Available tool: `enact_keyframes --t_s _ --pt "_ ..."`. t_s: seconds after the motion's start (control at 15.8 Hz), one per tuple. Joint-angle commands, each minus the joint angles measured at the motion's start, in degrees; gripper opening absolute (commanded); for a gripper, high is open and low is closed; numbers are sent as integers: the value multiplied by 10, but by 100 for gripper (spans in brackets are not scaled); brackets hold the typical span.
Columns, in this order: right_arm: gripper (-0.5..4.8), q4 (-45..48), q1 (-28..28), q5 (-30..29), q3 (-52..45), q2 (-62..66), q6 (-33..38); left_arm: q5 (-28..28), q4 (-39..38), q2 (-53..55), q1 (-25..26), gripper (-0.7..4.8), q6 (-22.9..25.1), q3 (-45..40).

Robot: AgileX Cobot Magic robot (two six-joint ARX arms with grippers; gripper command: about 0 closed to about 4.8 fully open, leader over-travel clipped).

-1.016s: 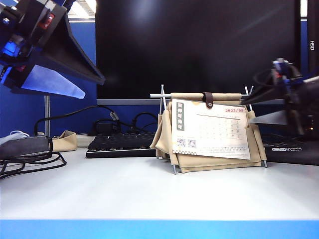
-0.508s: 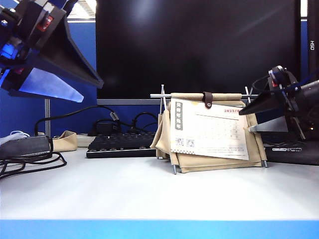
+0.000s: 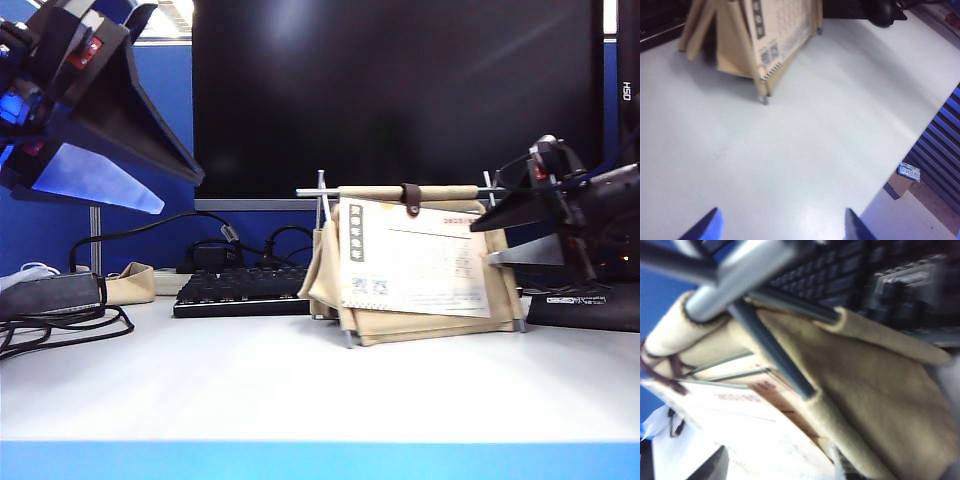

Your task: Turn one page of the calendar.

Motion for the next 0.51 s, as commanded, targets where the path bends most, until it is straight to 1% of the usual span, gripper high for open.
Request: enact_keyframes --t_s 0.06,0.51 --pt "274 10 1 -14 19 -2 -2 12 5 -1 0 323 1 3" --pt "274 5 16 -45 31 -1 0 13 5 -1 0 323 1 3"
